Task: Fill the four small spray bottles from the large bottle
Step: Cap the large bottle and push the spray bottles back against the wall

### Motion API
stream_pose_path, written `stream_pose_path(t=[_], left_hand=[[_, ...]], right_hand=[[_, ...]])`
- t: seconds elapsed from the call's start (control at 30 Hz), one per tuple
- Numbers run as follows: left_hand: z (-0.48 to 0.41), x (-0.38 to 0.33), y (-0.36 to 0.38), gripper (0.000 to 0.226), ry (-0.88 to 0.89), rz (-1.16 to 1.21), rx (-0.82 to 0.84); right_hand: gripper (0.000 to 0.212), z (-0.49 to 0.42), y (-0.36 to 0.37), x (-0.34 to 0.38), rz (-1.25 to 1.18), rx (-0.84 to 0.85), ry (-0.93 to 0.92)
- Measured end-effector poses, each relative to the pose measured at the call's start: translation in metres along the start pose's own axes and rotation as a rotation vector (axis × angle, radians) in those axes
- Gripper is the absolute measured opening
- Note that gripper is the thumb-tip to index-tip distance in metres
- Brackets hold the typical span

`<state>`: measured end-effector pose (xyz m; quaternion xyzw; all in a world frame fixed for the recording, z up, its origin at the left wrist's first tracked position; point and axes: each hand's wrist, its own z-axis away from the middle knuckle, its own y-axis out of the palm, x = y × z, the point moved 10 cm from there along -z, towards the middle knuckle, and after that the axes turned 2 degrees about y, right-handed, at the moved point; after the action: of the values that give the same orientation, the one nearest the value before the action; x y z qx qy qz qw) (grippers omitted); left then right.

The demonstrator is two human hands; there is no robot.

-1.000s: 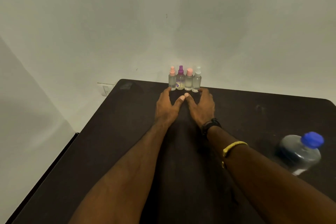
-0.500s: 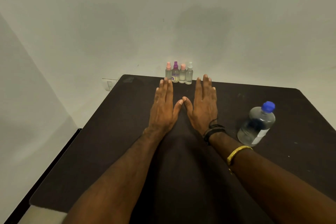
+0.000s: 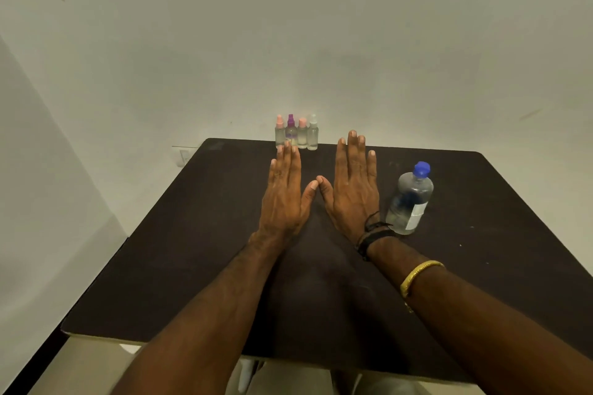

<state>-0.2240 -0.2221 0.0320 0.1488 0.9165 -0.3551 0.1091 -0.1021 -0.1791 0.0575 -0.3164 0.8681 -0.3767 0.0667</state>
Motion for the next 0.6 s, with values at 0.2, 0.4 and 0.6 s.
stream_pose_path(t=[0.2, 0.4, 0.6], left_hand=[[-0.002, -0.020, 0.003, 0.072, 0.001, 0.075, -0.001], [-0.017, -0.038, 0.005, 0.063, -0.200, 0.431, -0.053], [-0.029, -0.066, 0.047, 0.054, -0.466, 0.712, 0.013]], right_hand=[[0.074, 0.005, -0.020, -0.013, 0.014, -0.007, 0.006], [0.068, -0.002, -0.058, -0.052, -0.034, -0.117, 0.259], [0.064, 0.012, -0.085, -0.095, -0.221, -0.291, 0.555]])
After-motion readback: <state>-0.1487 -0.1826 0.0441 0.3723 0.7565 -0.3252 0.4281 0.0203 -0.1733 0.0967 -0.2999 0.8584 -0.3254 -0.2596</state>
